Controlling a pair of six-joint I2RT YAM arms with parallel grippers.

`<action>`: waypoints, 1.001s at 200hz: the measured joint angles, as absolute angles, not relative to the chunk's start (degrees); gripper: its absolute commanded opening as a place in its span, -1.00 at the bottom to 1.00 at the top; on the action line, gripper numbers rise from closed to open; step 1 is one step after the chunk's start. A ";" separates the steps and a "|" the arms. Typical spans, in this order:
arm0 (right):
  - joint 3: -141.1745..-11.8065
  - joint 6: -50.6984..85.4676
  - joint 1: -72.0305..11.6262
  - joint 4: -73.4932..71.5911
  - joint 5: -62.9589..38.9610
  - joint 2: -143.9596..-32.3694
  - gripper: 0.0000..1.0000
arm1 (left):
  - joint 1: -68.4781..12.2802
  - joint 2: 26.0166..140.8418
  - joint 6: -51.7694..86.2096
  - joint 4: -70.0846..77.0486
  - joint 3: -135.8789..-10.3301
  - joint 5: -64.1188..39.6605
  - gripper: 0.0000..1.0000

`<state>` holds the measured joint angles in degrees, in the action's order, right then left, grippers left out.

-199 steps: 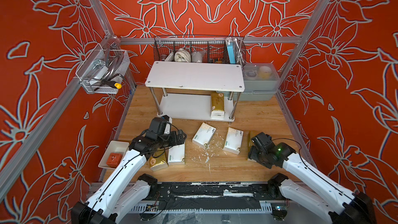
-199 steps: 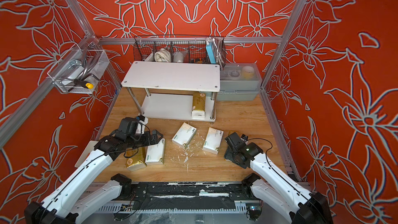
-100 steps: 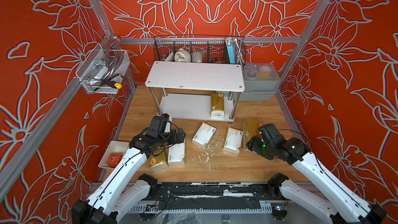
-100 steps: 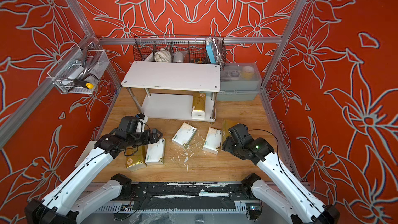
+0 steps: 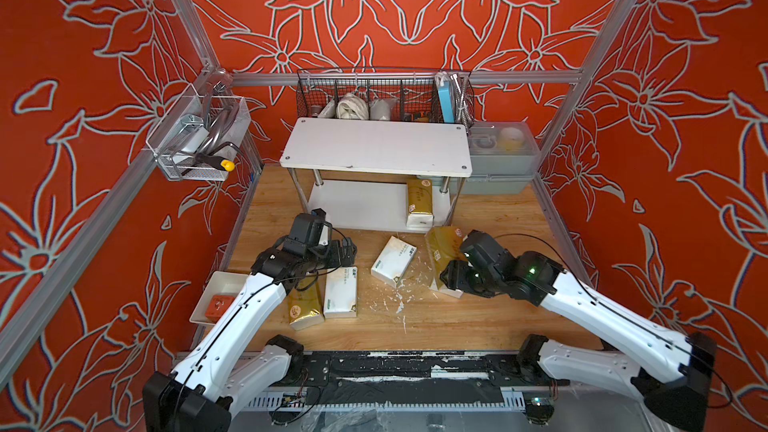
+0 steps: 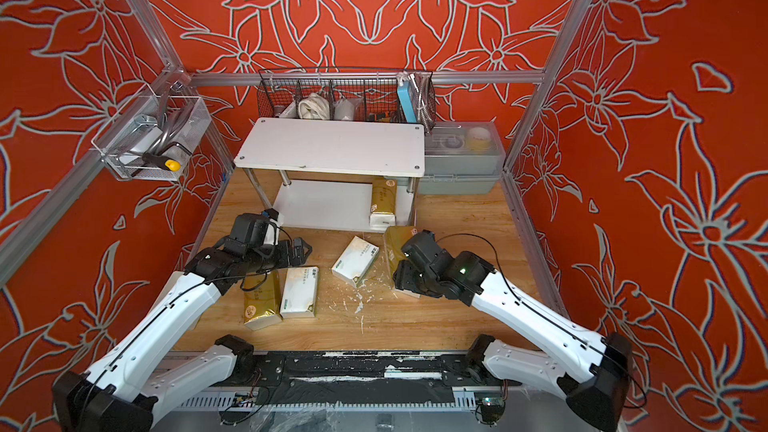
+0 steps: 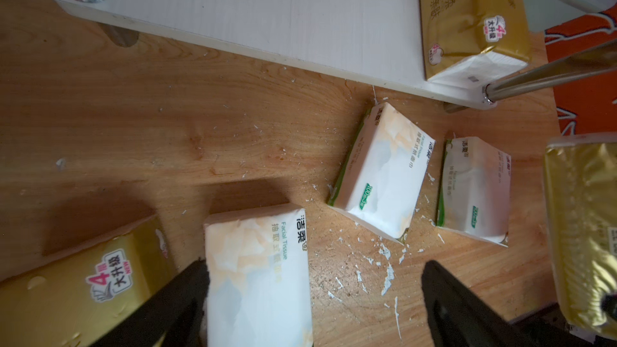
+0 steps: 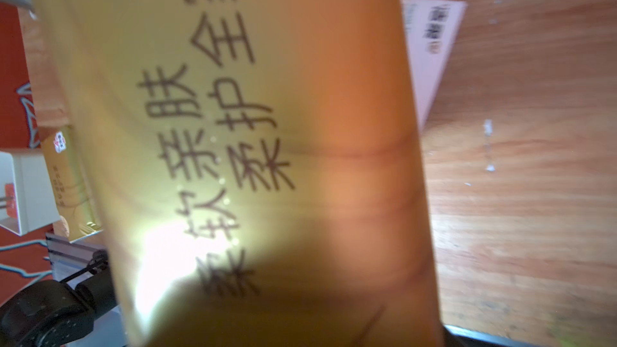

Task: Place the tissue boxes on the shelf by color
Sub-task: Place a box of tissues on the shelf.

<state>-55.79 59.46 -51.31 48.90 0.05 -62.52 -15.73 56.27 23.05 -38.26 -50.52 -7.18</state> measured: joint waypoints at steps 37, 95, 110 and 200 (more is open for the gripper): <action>-61.10 59.29 -54.54 43.79 1.65 -71.96 0.38 | -11.46 58.08 22.26 -38.24 -52.29 -7.07 0.97; -70.91 58.76 -57.34 35.92 5.21 -85.27 0.40 | -6.96 58.26 21.67 -38.37 -52.73 -7.07 0.97; -73.08 58.63 -57.82 34.59 6.63 -88.47 0.41 | -6.74 58.13 21.67 -38.44 -52.73 -7.07 0.97; -89.49 57.52 -58.54 31.44 17.37 -108.40 0.45 | -6.35 53.52 21.82 -39.75 -52.71 -6.39 0.97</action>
